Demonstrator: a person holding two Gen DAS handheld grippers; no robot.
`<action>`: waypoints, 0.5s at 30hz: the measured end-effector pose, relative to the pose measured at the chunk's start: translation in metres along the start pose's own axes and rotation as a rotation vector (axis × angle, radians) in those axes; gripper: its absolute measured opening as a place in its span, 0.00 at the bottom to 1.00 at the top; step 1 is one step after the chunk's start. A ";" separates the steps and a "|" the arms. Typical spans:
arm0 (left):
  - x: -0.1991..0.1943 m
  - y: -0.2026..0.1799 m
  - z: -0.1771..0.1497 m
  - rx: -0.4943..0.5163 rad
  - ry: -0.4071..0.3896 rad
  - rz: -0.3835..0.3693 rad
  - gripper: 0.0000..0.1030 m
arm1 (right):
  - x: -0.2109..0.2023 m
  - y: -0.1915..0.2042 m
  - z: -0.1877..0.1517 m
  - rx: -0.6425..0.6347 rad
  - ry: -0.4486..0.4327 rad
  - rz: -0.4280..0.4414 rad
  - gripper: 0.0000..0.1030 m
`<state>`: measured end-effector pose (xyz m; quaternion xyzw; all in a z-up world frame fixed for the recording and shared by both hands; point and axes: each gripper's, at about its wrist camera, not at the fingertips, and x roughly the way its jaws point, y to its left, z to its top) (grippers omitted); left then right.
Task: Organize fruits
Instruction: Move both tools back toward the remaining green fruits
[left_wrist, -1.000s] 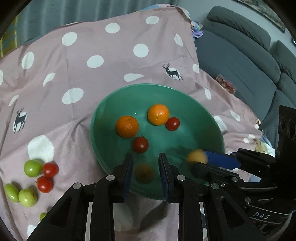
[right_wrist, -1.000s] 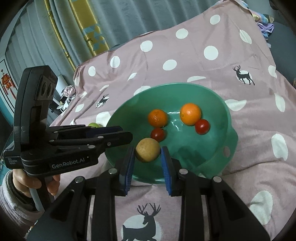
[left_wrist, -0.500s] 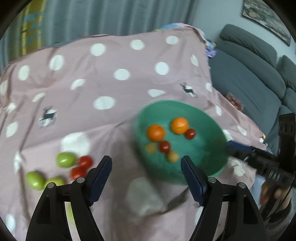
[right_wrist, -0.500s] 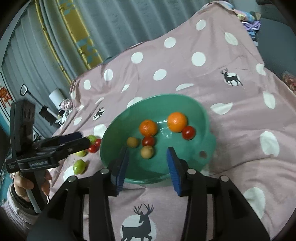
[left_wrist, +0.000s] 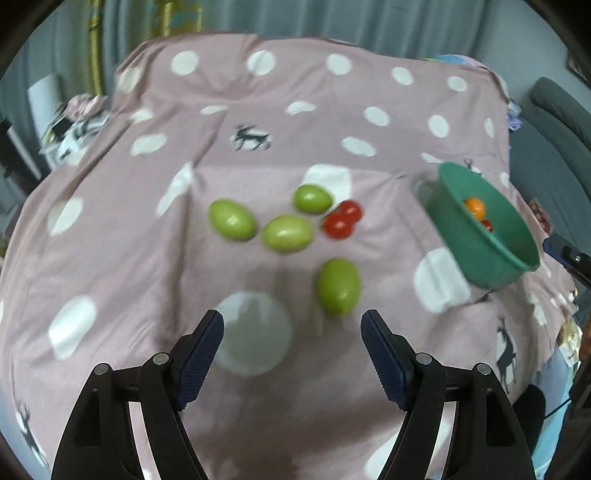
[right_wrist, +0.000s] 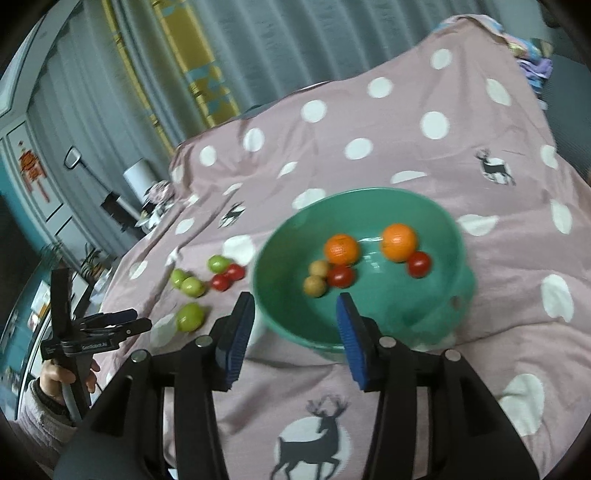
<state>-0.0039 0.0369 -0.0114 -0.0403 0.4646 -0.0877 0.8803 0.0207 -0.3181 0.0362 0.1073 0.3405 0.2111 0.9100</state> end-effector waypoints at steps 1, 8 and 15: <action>-0.001 0.003 -0.004 -0.003 0.004 0.002 0.75 | 0.002 0.003 -0.001 -0.008 0.006 0.006 0.47; -0.001 0.006 -0.017 -0.011 0.021 -0.025 0.75 | 0.022 0.031 -0.009 -0.082 0.091 0.045 0.49; 0.004 0.007 -0.019 -0.012 0.032 -0.043 0.75 | 0.041 0.052 -0.020 -0.136 0.167 0.070 0.49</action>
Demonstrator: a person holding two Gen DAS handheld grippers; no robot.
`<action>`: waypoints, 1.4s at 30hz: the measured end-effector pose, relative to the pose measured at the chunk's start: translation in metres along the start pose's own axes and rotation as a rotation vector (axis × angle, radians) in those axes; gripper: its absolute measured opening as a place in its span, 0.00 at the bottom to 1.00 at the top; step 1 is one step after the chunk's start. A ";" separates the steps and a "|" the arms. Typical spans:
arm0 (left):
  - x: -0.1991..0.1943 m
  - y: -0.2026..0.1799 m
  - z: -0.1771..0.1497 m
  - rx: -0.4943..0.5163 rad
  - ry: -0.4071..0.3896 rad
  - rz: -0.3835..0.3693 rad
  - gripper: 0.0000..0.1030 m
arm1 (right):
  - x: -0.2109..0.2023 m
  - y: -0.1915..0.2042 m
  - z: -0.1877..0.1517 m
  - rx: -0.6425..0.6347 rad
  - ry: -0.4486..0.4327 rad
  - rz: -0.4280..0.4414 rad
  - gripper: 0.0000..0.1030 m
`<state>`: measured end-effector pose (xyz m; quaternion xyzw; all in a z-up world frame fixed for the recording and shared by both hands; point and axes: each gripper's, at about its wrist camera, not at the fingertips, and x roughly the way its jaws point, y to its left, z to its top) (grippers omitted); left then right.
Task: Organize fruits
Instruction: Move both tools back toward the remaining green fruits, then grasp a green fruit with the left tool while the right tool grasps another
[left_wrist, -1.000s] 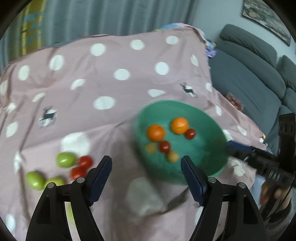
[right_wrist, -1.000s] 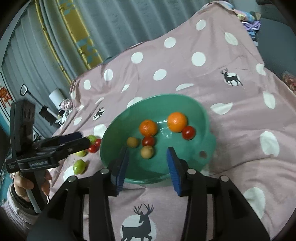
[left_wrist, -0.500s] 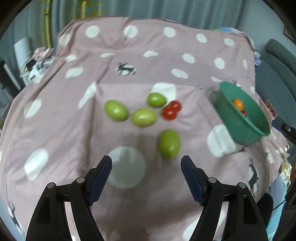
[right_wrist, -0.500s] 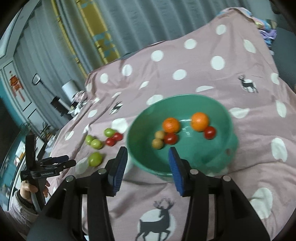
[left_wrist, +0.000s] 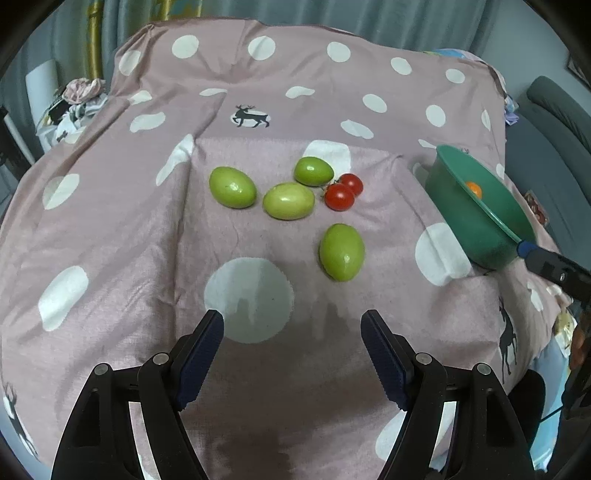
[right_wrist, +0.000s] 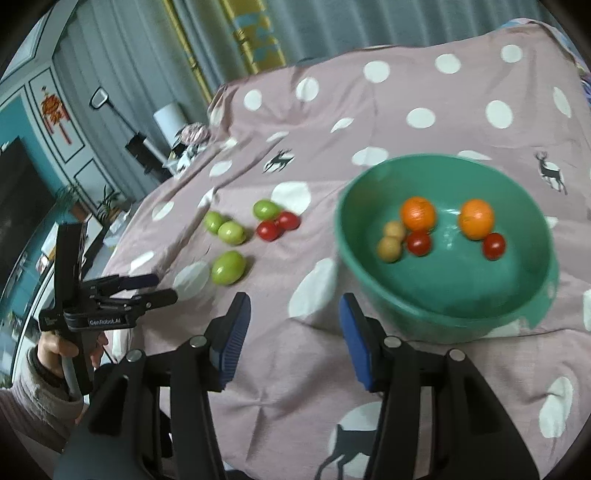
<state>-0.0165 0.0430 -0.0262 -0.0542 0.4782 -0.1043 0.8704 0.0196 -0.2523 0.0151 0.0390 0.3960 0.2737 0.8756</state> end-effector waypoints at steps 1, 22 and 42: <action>0.001 0.001 0.000 -0.003 0.001 -0.001 0.75 | 0.005 0.003 -0.001 -0.009 0.016 0.005 0.49; 0.026 0.022 0.038 -0.084 -0.001 -0.147 0.75 | 0.092 0.061 0.008 -0.130 0.224 0.058 0.57; 0.094 0.019 0.092 -0.130 0.052 -0.078 0.67 | 0.168 0.082 0.039 -0.177 0.314 0.030 0.53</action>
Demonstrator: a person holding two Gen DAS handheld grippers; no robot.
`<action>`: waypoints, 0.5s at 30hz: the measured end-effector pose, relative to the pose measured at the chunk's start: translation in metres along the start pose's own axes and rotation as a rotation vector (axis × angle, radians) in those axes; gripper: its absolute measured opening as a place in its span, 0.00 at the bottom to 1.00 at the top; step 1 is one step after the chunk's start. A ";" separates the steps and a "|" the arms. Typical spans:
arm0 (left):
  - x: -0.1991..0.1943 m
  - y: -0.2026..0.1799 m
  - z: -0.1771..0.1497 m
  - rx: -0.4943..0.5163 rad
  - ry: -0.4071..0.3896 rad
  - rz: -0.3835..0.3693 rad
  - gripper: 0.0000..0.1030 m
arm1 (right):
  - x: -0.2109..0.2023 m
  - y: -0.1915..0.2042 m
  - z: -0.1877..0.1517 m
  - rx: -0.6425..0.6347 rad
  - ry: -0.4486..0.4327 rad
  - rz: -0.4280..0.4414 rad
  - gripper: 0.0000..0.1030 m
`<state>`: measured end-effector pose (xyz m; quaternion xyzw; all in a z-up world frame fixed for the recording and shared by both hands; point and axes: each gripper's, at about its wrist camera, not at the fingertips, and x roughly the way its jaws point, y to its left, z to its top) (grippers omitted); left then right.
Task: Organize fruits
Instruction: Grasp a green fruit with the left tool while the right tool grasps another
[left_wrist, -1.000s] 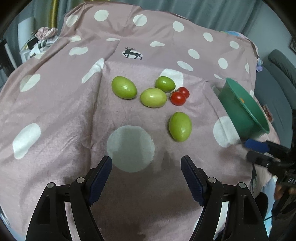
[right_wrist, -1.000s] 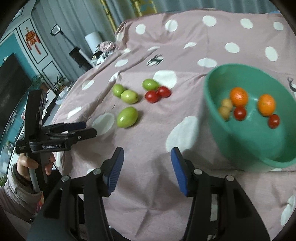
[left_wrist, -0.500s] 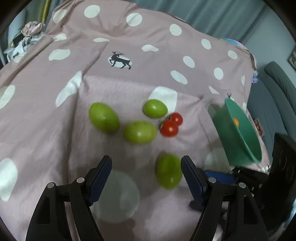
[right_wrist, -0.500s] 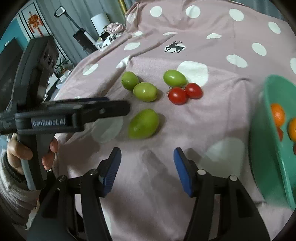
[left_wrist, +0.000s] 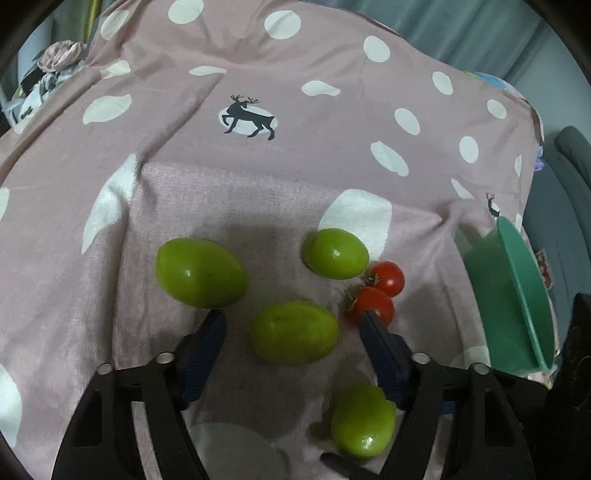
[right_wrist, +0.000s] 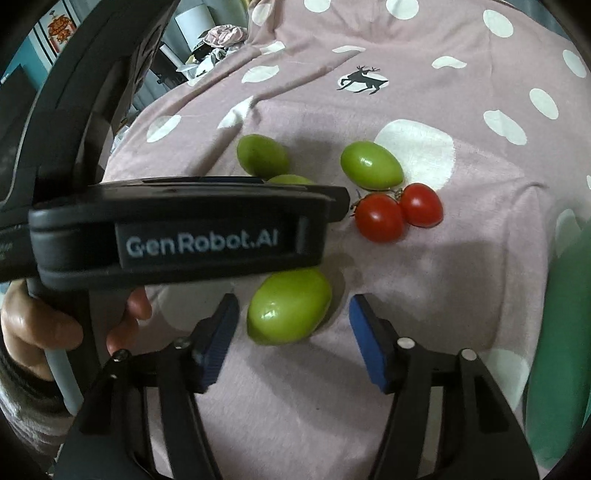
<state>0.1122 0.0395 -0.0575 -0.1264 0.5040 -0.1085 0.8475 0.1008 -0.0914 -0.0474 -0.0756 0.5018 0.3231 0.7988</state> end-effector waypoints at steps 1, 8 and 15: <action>0.000 0.000 0.000 -0.001 -0.001 -0.002 0.65 | 0.000 0.000 0.000 -0.010 -0.003 -0.008 0.50; 0.003 -0.002 0.004 0.007 0.010 -0.002 0.47 | 0.000 -0.002 0.000 -0.023 -0.017 0.000 0.42; -0.008 -0.006 -0.006 0.042 -0.008 0.001 0.46 | -0.010 -0.010 -0.009 0.002 -0.043 0.027 0.41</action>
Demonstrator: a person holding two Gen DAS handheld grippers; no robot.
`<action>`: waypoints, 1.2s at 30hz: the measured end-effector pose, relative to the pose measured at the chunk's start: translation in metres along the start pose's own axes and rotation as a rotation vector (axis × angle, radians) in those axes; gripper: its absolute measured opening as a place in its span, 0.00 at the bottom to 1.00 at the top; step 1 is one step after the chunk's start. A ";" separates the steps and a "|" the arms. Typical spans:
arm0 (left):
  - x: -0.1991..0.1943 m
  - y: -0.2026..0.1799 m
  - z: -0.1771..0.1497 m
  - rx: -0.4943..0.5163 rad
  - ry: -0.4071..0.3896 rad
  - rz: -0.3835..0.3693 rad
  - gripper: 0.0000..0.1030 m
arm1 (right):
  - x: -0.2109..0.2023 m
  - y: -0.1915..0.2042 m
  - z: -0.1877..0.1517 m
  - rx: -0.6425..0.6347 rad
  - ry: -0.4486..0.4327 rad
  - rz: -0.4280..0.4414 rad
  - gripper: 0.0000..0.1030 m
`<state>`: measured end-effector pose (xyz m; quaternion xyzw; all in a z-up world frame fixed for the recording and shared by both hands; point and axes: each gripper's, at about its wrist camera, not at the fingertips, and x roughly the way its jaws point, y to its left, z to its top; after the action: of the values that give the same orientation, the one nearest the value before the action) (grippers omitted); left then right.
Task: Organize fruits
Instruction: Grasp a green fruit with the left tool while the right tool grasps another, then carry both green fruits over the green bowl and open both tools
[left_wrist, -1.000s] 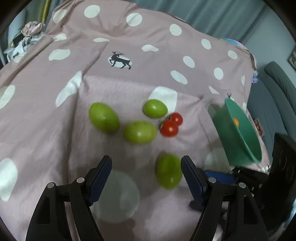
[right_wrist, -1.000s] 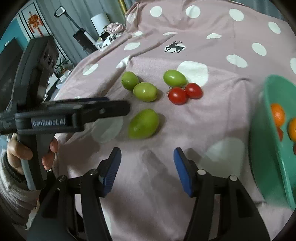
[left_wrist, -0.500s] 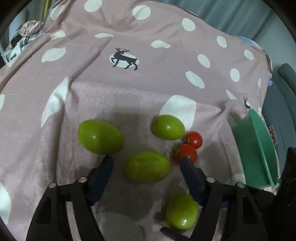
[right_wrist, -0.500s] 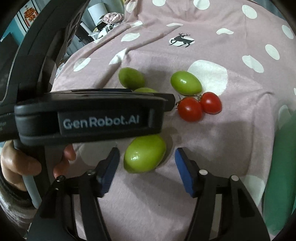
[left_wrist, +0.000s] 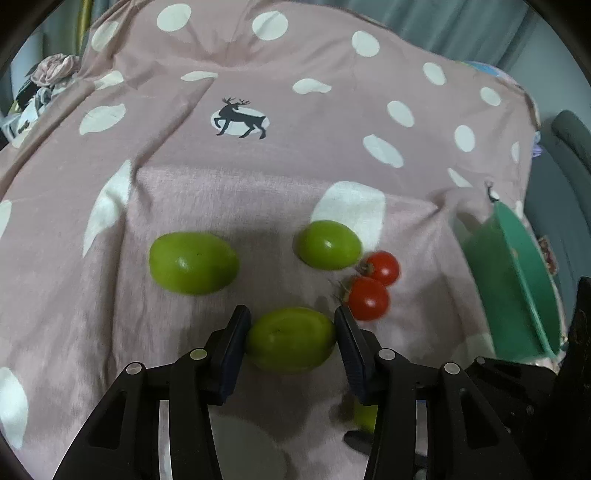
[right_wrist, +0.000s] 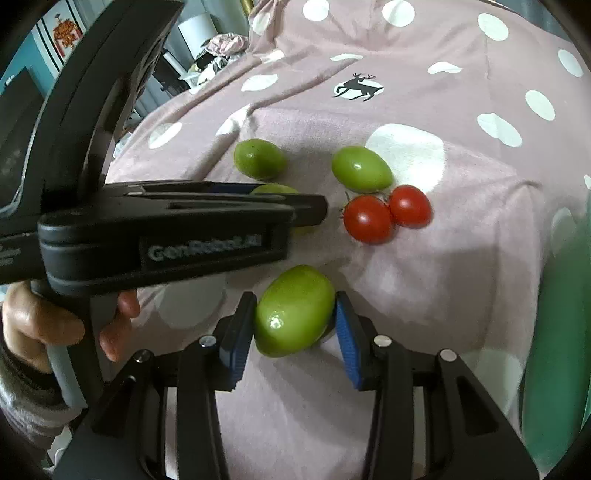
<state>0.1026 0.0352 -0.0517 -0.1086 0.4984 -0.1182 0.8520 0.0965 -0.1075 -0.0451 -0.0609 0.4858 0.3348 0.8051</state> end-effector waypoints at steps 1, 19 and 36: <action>-0.006 0.000 -0.002 0.001 -0.009 -0.009 0.46 | -0.005 -0.001 -0.003 0.000 -0.008 0.005 0.41; -0.059 -0.136 0.009 0.253 -0.101 -0.243 0.46 | -0.158 -0.086 -0.060 0.233 -0.347 -0.133 0.41; 0.017 -0.236 -0.002 0.442 0.085 -0.206 0.46 | -0.158 -0.146 -0.088 0.272 -0.231 -0.289 0.42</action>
<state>0.0870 -0.1938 0.0043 0.0353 0.4822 -0.3152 0.8166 0.0709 -0.3321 0.0059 0.0181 0.4171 0.1523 0.8958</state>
